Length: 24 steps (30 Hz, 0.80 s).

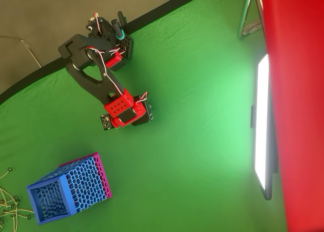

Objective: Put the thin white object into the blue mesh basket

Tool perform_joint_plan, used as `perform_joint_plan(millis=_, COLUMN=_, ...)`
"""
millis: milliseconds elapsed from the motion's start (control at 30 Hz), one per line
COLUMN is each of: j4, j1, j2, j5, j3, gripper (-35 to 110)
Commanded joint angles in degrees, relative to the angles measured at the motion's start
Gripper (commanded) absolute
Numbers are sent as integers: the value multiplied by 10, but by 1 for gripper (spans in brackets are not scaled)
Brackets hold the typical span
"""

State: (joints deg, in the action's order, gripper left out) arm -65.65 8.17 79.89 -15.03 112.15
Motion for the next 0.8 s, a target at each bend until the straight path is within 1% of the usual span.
perform_joint_plan(millis=0, j4=-4, j1=-7, j2=0, j5=4, j3=-19, gripper=8)
perform_joint_plan(millis=300, j4=-3, j1=-11, j2=-3, j5=16, j3=-26, gripper=3)
perform_joint_plan(millis=633, j4=-3, j1=-14, j2=69, j5=91, j3=-116, gripper=1)
perform_joint_plan(millis=767, j4=47, j1=-18, j2=116, j5=114, j3=-153, gripper=1)
